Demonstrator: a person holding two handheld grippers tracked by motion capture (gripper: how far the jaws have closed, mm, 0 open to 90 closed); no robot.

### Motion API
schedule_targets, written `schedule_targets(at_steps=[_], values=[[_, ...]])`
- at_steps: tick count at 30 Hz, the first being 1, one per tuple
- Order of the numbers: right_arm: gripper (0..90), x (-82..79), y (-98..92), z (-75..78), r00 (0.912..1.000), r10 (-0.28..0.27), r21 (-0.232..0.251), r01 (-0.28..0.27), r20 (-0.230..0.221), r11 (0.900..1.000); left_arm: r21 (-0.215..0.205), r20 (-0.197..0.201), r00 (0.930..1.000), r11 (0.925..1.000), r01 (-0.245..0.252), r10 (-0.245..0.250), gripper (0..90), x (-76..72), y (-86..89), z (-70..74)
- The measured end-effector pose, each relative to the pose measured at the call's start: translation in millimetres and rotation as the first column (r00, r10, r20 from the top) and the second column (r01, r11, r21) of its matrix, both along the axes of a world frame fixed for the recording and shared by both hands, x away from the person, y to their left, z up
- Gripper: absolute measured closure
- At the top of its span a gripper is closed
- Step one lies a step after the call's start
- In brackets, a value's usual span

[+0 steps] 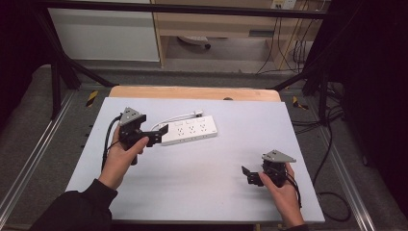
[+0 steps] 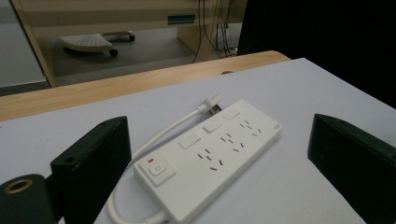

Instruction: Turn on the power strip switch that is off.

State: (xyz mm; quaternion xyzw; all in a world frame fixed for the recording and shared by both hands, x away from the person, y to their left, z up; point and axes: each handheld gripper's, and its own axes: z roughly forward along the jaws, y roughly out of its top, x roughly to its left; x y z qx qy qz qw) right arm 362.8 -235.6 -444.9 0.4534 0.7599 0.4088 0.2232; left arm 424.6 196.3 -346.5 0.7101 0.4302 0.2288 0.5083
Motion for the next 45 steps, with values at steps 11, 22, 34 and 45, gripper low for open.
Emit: schedule_targets(at_steps=[11, 22, 34, 45], values=[[3.1, 0.3, -0.2, 0.2, 1.0, -0.001, -0.004, 0.001, 0.006, 1.0, 0.003, -0.002, 1.0, 1.0, 0.005, -0.005, 6.1, 11.7, -1.1, -1.8], [3.3, 0.6, -1.0, 1.0, 0.9999, -0.012, -0.003, 0.012, 0.01, 1.0, -0.014, -0.001, 0.9998, 0.9997, 0.018, -0.018, 6.1, 27.1, -4.6, -6.5], [3.2, 0.9, 0.1, 0.4, 1.0, -0.002, -0.01, 0.002, 0.004, 1.0, -0.027, 0.003, 0.9995, 0.9991, 0.032, -0.032, 7.1, 40.6, -14.5, -7.0], [3.2, 0.6, 0.5, 0.3, 1.0, 0.0, -0.011, 0.0, 0.003, 1.0, -0.014, 0.014, 0.9996, 0.9996, 0.023, -0.023, 7.3, 51.4, -20.7, -10.7]])
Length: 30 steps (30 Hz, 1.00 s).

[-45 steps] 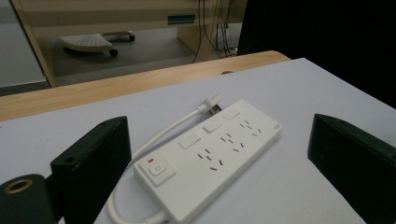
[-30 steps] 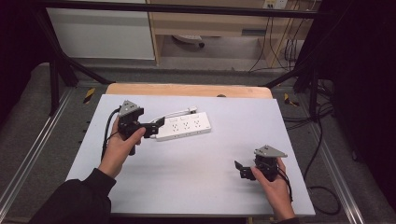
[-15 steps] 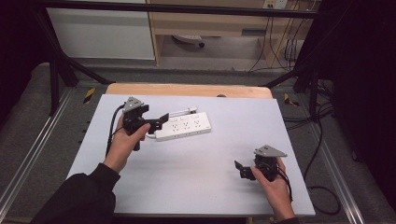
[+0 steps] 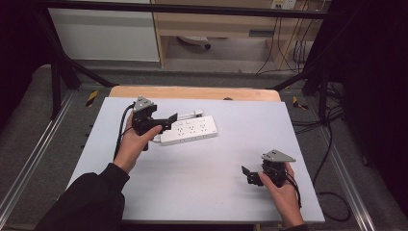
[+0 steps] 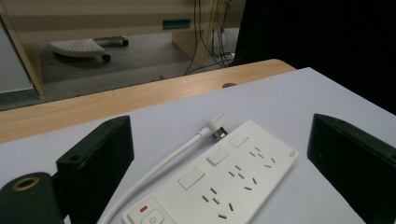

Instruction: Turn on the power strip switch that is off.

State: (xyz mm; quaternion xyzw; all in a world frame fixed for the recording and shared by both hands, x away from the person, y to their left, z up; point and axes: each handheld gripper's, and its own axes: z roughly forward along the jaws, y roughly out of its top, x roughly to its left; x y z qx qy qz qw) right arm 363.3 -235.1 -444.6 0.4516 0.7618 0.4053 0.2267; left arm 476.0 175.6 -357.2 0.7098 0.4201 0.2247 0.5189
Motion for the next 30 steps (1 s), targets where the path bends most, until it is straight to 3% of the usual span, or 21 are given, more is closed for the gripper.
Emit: schedule_targets(at_steps=[15, 30], values=[[3.2, -0.6, 1.0, 0.1, 1.0, 0.007, -0.008, -0.007, -0.001, 1.0, -0.01, -0.014, 0.9995, 0.9996, -0.028, 0.028, 8.2, 15.4, -3.1, -6.3], [3.1, -0.7, 1.9, -0.2, 0.9999, 0.012, -0.003, -0.012, -0.004, 1.0, 0.009, -0.045, 0.9981, 0.9991, -0.04, 0.041, 6.0, 28.9, -4.8, -15.3]])
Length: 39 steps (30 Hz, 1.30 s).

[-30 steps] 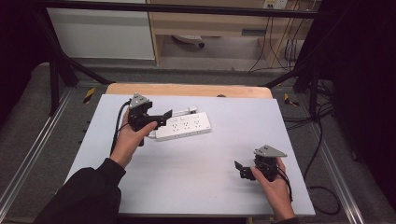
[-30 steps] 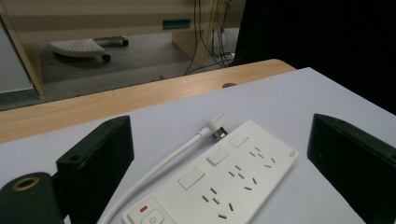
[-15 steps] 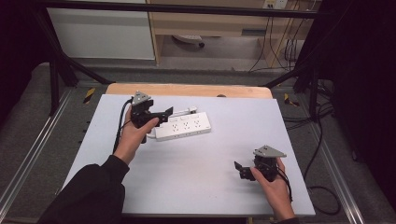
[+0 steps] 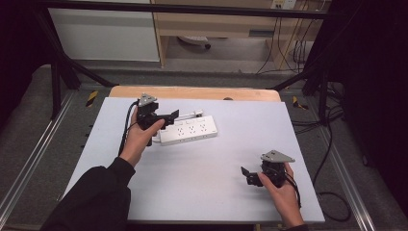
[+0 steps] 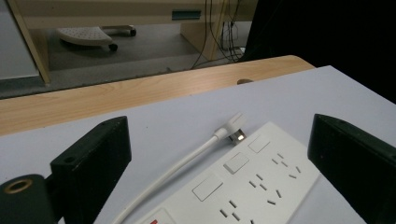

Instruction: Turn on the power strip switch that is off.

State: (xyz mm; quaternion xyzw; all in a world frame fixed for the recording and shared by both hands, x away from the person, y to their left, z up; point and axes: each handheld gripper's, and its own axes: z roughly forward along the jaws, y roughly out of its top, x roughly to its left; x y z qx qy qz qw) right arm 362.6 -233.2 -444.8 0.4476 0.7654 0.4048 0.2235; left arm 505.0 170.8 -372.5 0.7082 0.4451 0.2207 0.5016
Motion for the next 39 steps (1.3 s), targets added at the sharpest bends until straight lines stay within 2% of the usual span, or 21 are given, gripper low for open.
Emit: schedule_targets(at_steps=[39], values=[[3.1, -0.9, -0.9, 0.7, 1.0, 0.001, 0.003, -0.002, 0.005, 1.0, 0.024, -0.02, 0.9997, 0.9996, -0.014, 0.014, 7.8, 19.6, -8.6, -18.1]])
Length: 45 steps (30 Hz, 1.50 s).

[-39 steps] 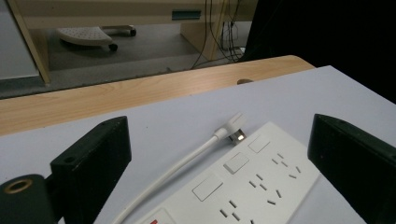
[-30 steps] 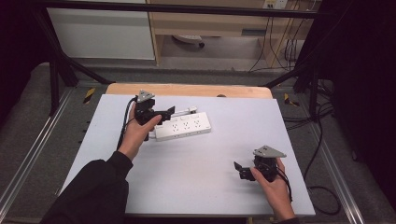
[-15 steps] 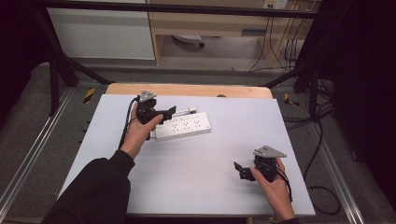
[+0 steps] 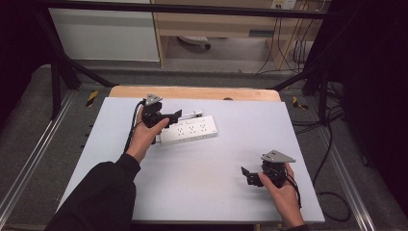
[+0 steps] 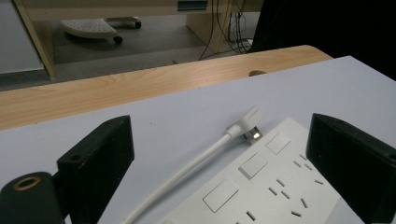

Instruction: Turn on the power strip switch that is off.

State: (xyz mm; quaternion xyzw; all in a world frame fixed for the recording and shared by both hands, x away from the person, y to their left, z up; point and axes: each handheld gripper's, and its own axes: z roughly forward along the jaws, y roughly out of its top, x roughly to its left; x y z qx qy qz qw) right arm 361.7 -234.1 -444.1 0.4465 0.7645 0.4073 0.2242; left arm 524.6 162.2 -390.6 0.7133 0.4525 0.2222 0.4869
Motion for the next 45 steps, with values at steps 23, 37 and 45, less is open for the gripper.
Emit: schedule_targets(at_steps=[23, 37, 45], values=[[3.1, -1.3, -0.4, 0.9, 1.0, -0.001, 0.007, 0.001, -0.003, 1.0, 0.032, -0.027, 0.9995, 0.9993, -0.019, 0.019, 9.1, 8.8, -0.7, -13.5], [3.1, -1.4, -0.4, 0.7, 1.0, -0.001, 0.008, 0.001, -0.002, 1.0, 0.047, -0.029, 0.9996, 0.9989, -0.006, 0.007, 23.6, 10.0, -10.7, -19.8], [3.1, -1.4, -0.5, 0.7, 1.0, -0.002, 0.008, 0.002, -0.002, 1.0, 0.046, -0.044, 0.999, 0.9989, 0.007, -0.005, 34.4, 10.6, -15.0, -23.3]])
